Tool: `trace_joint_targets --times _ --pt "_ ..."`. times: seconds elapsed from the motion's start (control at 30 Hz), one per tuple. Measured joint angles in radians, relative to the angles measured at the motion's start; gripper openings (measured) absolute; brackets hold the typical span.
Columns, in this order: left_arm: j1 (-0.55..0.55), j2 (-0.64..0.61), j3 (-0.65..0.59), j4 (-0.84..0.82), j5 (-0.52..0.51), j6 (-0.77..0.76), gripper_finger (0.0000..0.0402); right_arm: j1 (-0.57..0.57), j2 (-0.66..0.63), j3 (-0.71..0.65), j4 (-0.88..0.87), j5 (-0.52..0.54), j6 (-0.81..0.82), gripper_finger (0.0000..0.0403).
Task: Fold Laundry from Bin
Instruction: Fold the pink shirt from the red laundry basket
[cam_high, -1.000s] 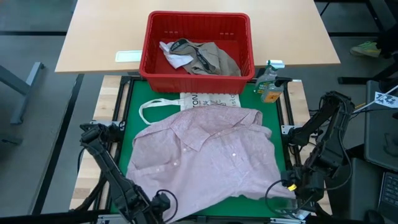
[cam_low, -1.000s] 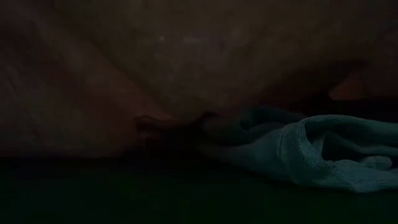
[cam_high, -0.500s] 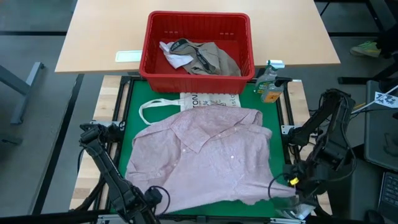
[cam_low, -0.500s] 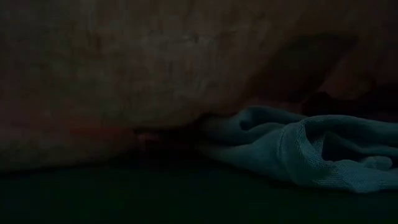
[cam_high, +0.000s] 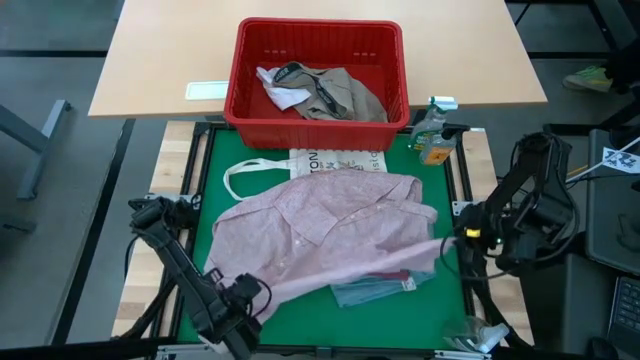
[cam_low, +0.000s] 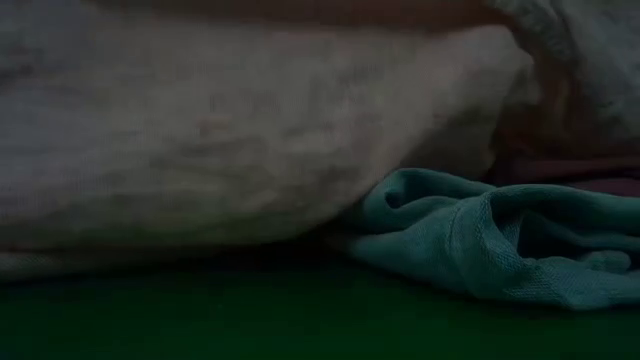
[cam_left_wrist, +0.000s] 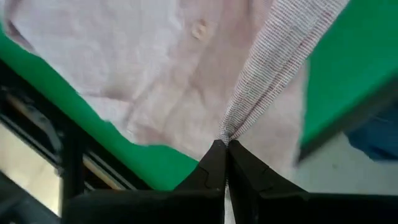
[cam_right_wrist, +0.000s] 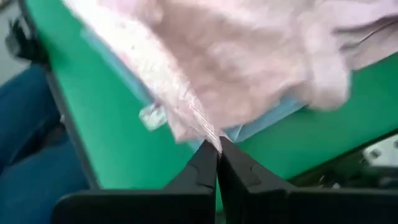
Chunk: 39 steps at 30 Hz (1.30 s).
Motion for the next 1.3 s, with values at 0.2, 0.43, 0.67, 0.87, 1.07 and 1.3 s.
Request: trace_joint_targets --times 0.2,0.43,0.67,0.87,1.07,1.3 --pt "0.040 0.000 -0.126 -0.001 -0.014 0.058 0.0000 -0.003 -0.024 -0.004 -0.044 0.142 0.055 0.0004" --pt "0.090 0.000 -0.286 0.001 -0.038 0.223 0.0000 -0.134 -0.046 -0.064 -0.044 0.226 0.047 0.0004" --pt "0.163 -0.001 -0.369 0.000 -0.158 0.362 0.0000 -0.362 -0.110 -0.093 -0.047 0.245 -0.103 0.0004" --pt "0.236 -0.001 -0.430 0.001 -0.220 0.453 0.0000 -0.558 -0.132 -0.093 -0.043 0.295 -0.269 0.0004" --pt "0.281 -0.002 -0.507 0.004 -0.216 0.479 0.0000 -0.723 -0.125 -0.093 -0.024 0.304 -0.442 0.0004" --pt "0.278 -0.002 -0.539 0.002 -0.138 0.472 0.0000 -0.866 -0.089 -0.094 0.147 0.336 -0.704 0.0004"
